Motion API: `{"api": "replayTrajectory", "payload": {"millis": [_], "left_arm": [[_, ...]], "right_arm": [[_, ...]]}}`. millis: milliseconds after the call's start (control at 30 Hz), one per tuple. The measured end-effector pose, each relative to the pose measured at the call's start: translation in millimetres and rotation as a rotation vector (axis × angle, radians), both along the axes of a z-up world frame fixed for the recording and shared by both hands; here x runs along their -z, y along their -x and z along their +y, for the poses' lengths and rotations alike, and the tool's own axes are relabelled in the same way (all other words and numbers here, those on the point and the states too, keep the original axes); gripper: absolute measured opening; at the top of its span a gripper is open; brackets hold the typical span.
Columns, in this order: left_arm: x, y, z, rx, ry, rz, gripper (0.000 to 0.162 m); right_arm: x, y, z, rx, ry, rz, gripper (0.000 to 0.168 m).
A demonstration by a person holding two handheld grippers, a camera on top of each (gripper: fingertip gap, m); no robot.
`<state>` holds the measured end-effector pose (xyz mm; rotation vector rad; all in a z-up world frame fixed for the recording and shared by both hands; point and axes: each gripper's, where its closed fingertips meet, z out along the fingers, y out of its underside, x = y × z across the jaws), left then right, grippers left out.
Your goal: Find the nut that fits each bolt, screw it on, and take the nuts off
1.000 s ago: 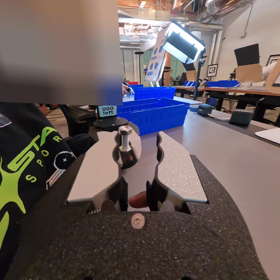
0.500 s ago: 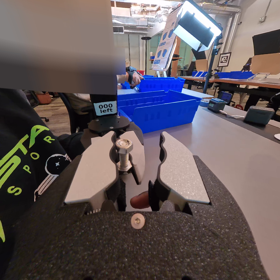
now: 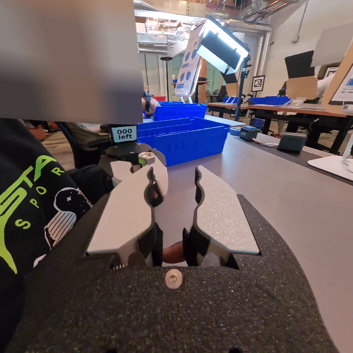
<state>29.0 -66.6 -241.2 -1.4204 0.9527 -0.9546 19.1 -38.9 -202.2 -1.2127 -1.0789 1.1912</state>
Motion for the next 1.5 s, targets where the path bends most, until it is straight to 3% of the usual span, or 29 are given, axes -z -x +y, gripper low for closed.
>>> {"api": "replayTrajectory", "payload": {"millis": [200,733,1300,1500], "left_arm": [[1,0,0,-0.001,0.002,0.004,0.019],[2,-2,-1,0.002,-0.008,0.021,0.019],[-1,1,0,0.001,0.000,-0.006,0.019],[0,0,0,0.000,0.000,0.001,0.019]], "right_arm": [[-6,-2,-8,-0.042,0.002,0.027,0.046],[-1,51,-22,-0.128,0.014,-0.037,0.053],[1,7,-4,-0.032,0.030,-0.013,0.051],[-6,6,-13,-0.079,0.015,0.012,0.052]]}}
